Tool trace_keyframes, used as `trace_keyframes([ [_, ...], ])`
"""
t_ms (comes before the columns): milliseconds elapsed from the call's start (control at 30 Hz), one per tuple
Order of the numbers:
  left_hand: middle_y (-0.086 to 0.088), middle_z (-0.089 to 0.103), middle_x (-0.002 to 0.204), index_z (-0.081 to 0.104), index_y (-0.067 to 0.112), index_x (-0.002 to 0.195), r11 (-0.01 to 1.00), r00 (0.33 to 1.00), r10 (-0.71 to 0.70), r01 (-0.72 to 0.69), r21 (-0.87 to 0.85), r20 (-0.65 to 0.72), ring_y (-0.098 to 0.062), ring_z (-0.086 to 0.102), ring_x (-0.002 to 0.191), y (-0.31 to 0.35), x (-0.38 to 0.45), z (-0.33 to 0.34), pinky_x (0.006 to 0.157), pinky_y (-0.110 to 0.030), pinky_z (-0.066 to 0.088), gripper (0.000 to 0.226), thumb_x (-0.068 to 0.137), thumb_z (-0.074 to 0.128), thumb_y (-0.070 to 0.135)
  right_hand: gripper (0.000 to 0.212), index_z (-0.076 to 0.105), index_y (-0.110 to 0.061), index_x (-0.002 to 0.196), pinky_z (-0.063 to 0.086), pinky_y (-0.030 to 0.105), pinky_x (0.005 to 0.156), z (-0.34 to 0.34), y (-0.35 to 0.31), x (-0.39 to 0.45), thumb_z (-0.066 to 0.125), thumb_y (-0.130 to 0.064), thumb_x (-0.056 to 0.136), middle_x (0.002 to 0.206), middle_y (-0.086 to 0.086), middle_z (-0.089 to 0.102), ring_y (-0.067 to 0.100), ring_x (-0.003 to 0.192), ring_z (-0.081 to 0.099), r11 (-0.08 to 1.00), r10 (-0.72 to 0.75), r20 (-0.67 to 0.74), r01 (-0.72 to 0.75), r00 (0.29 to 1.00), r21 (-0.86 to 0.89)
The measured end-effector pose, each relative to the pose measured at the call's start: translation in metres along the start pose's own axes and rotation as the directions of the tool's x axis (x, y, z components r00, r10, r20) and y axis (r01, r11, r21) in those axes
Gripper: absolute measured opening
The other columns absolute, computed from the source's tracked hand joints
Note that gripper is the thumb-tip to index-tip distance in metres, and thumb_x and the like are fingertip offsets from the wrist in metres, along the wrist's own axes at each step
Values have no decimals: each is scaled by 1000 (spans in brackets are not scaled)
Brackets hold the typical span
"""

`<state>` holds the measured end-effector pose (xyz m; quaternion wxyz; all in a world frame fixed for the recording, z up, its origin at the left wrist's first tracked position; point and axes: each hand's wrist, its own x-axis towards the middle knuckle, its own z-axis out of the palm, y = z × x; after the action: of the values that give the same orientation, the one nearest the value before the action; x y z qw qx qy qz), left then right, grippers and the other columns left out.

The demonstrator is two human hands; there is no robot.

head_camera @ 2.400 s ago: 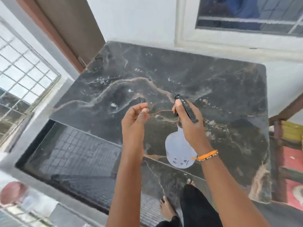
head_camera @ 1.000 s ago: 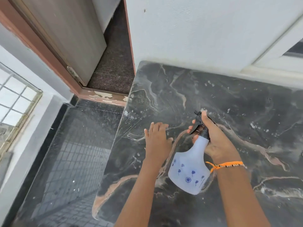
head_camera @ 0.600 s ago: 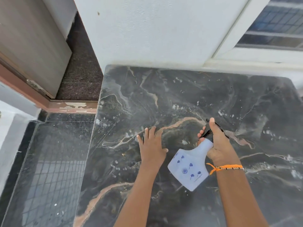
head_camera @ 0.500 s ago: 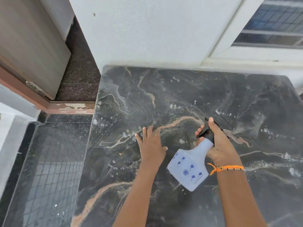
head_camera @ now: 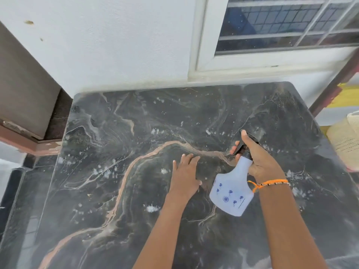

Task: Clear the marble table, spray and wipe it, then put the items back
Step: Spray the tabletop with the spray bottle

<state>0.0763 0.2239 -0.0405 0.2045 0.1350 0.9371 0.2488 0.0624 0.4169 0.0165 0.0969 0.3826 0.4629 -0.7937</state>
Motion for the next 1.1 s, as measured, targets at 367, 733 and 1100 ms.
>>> trace_keyframes([
  [367,0,5,158,14,23,148,975,981,-195,191,110,21,-23,1,147,93,27,53,116,-49,0,87,80,69,30,33,63,-10,68,51,20,47,-98,-53,31,71,-42,68,62,4,61,16,56,64,967,60,124,-89,991,240],
  [733,0,10,156,21,22,144,946,961,-273,275,175,-35,-24,5,146,106,42,69,117,-49,9,96,68,80,31,30,56,-14,67,50,24,53,-152,-99,59,67,-35,84,44,-5,54,9,41,52,967,-27,-164,67,986,245],
  [1100,3,4,157,14,25,146,978,969,-199,205,26,-148,-22,0,146,92,15,70,115,-49,-6,97,72,74,41,28,69,-14,58,48,19,41,-120,-59,24,72,-38,72,57,1,62,14,53,63,990,97,175,-113,980,86],
])
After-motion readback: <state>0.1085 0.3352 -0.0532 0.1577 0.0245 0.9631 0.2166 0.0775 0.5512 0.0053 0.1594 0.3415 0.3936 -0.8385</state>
